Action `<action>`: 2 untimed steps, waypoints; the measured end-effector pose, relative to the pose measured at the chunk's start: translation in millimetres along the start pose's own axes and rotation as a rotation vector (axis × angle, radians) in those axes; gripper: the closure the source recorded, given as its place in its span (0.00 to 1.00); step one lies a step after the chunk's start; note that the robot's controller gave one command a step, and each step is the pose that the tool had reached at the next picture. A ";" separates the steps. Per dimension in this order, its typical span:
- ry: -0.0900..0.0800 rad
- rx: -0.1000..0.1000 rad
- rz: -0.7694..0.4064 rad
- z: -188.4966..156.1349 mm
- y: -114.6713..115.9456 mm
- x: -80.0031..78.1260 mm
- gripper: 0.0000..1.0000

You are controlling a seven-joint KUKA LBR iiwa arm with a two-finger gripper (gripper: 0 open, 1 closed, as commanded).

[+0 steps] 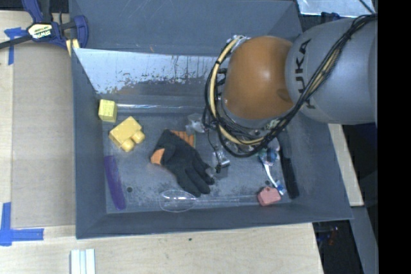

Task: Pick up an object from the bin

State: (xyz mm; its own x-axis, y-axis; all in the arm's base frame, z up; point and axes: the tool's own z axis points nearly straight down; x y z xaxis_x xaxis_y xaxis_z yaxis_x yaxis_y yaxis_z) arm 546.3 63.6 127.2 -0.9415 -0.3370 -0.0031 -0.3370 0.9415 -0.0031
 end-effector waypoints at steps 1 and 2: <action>-0.003 -0.001 0.351 12.1 34.2 -1.2 0.00; -0.006 0.000 0.331 58.0 44.0 3.2 0.00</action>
Offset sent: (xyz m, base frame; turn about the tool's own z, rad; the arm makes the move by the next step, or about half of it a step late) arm -0.0187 0.0408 -0.0572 0.3295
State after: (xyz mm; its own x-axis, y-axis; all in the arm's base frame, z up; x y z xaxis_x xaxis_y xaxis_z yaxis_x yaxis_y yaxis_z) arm 528.7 103.8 69.0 -0.9999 -0.0130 -0.0099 -0.0130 0.9999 -0.0010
